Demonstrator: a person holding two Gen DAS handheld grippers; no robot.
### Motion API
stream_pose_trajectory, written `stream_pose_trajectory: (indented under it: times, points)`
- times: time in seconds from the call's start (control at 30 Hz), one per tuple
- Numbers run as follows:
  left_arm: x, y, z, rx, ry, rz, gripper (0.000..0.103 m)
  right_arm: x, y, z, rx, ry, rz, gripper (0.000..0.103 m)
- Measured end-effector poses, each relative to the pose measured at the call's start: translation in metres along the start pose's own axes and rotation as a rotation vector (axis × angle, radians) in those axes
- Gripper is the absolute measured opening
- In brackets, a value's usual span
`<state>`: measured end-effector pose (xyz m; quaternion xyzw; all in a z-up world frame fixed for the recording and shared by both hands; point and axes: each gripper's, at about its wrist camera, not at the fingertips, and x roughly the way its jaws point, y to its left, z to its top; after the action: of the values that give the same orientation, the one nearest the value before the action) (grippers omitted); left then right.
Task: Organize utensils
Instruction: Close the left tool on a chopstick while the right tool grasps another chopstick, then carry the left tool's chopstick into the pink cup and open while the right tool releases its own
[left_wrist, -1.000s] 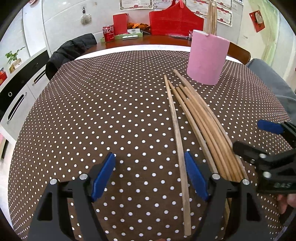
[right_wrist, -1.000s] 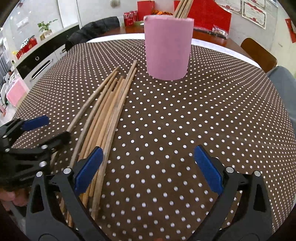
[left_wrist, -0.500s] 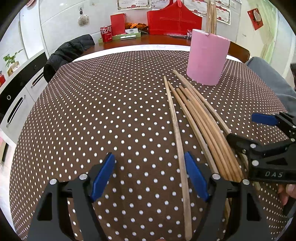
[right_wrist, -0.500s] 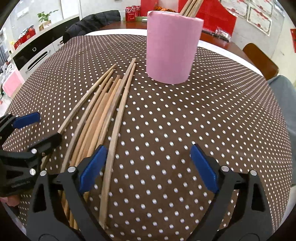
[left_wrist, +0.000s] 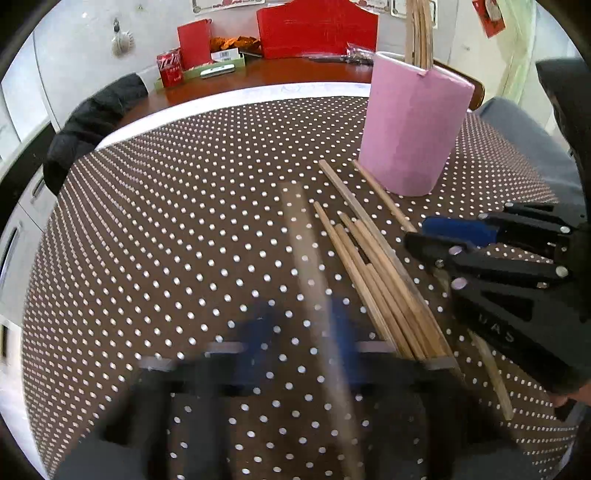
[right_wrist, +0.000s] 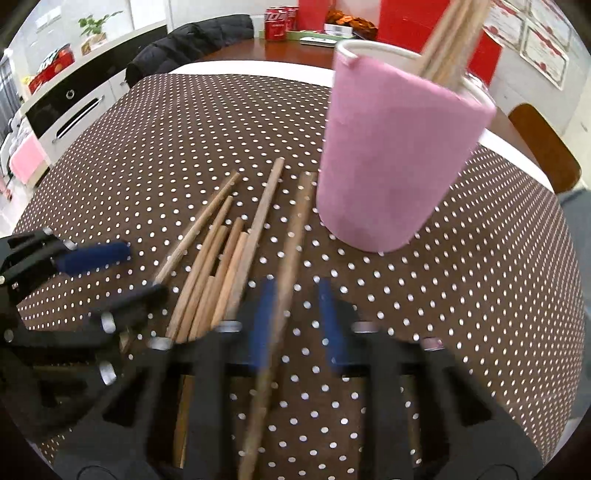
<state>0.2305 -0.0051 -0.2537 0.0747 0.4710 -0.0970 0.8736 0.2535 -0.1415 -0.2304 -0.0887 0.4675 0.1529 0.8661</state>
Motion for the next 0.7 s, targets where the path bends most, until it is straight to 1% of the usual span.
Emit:
stream_pose_trajectory:
  times: [0.07, 0.1, 0.27, 0.4, 0.53, 0.7]
  points:
    - [-0.002, -0.001, -0.001, -0.011, -0.006, -0.033, 0.006, -0.001, -0.001, -0.001, 0.010, -0.008, 0.035, 0.006]
    - [-0.003, -0.001, -0.003, -0.018, -0.013, -0.032, 0.006, -0.002, -0.004, -0.002, 0.025, -0.015, 0.051, 0.006]
    - [-0.026, 0.007, -0.011, -0.079, -0.092, -0.033, 0.006, -0.026, -0.028, -0.019, 0.125, -0.113, 0.180, 0.006]
    - [-0.051, 0.010, -0.009, -0.115, -0.178, -0.033, 0.006, -0.055, -0.040, -0.032, 0.155, -0.211, 0.260, 0.006]
    - [-0.078, 0.009, -0.006, -0.138, -0.275, -0.042, 0.006, -0.086, -0.045, -0.034, 0.171, -0.307, 0.298, 0.006]
    - [-0.103, 0.004, -0.001, -0.133, -0.358, -0.054, 0.006, -0.108, -0.050, -0.028, 0.184, -0.384, 0.318, 0.006]
